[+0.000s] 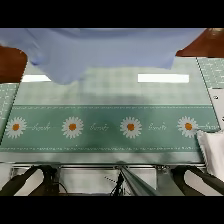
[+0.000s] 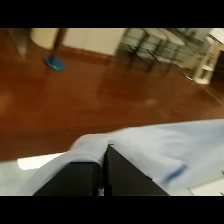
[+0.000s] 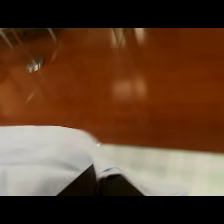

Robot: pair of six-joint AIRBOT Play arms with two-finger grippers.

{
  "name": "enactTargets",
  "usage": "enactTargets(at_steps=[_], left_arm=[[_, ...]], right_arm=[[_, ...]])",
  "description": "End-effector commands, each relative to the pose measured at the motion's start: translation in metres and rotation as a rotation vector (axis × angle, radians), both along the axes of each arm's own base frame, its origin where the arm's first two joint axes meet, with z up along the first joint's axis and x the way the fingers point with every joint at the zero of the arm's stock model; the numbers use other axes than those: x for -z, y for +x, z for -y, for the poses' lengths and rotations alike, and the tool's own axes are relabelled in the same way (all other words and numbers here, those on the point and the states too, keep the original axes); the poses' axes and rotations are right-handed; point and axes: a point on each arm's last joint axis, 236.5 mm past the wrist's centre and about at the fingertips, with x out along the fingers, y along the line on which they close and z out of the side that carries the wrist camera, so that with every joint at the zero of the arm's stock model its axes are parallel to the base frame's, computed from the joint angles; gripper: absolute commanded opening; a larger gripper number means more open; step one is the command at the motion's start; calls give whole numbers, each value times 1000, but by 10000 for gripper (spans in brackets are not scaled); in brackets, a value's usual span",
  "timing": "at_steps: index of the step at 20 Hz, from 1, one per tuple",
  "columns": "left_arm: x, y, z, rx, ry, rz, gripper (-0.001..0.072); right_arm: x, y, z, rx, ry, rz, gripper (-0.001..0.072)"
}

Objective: Fold the shirts.

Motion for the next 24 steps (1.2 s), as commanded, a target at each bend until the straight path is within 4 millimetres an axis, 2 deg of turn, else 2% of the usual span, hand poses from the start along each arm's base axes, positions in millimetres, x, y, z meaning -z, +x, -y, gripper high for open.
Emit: enactTargets(at_steps=[1,3,6,7,9,11,12,14,17,20,24], left_arm=[[-83,-77,-32,-294,207,183,21],[-90,-120,-32,-373,289,216,21],[-87,-177,-26,-442,363,257,21],[-85,-193,-26,-453,376,269,21],[-68,-213,-37,-473,385,231,21],[-36,-214,-54,-487,398,127,21],[-15,-207,-61,-489,411,53,21],[28,-181,-60,-446,432,-82,21],[111,-124,-57,-377,458,-299,22],[193,-56,-48,-310,433,-449,21],[288,32,-26,-227,307,-615,22]], right_arm=[[-77,-111,-15,75,-111,236,22],[-81,-159,-15,136,-167,259,23],[-59,-211,-6,216,-255,196,22],[-51,-221,0,245,-274,166,23],[-40,-233,10,302,-276,127,23],[-21,-230,13,301,-270,67,23],[-5,-224,14,290,-264,7,23],[32,-205,14,249,-243,-119,23],[98,-164,15,181,-202,-294,23],[173,-105,16,126,-112,-406,22],[269,-18,30,118,10,-525,23]])
